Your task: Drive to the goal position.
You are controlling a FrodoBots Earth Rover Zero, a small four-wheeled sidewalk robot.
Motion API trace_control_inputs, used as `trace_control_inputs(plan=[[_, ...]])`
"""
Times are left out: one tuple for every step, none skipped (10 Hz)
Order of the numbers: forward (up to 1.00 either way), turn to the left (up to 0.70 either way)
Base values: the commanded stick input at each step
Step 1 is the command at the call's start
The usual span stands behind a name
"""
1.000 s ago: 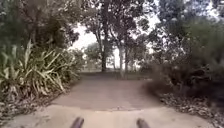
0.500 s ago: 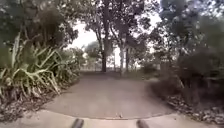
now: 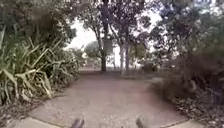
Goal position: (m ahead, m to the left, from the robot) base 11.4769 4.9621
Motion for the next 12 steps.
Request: trace_control_inputs(plan=[[0.6, 0.0], [0.6, 0.0], [0.6, 0.0], [0.6, 0.0], [0.6, 0.0], [0.6, 0.0], [0.6, 0.0], [0.6, 0.0], [0.6, 0.0], [0.6, 0.0], [0.6, 0.0], [0.6, 0.0]])
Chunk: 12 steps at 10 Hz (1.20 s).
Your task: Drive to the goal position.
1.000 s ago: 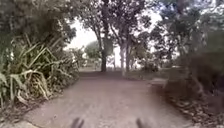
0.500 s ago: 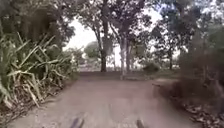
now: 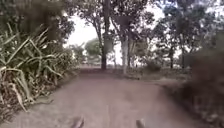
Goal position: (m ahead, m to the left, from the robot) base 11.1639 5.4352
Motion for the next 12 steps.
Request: trace_control_inputs(plan=[[0.6, 0.0], [0.6, 0.0], [0.6, 0.0], [0.6, 0.0], [0.6, 0.0], [0.6, 0.0], [0.6, 0.0], [0.6, 0.0], [0.6, 0.0], [0.6, 0.0], [0.6, 0.0], [0.6, 0.0]])
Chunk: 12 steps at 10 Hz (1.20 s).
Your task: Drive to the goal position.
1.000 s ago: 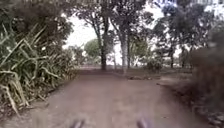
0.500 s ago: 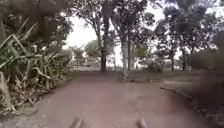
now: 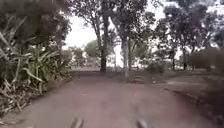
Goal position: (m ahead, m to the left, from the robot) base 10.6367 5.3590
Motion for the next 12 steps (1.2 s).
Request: trace_control_inputs(plan=[[0.6, 0.0], [0.6, 0.0], [0.6, 0.0], [0.6, 0.0], [0.6, 0.0], [0.6, 0.0], [0.6, 0.0], [0.6, 0.0], [0.6, 0.15], [0.6, 0.15], [0.6, 0.15], [0.6, 0.15]])
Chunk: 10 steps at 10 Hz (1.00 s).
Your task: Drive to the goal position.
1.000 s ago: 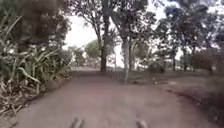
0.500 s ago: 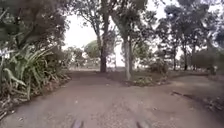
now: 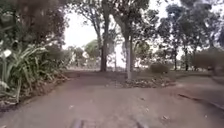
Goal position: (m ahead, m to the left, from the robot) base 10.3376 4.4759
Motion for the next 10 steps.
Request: trace_control_inputs(plan=[[0.6, 0.15], [0.6, 0.15], [0.6, 0.14], [0.6, 0.09], [0.6, 0.05], [0.0, 0.0], [0.0, 0.18], [0.0, 0.36], [0.0, 0.53], [0.0, 0.6]])
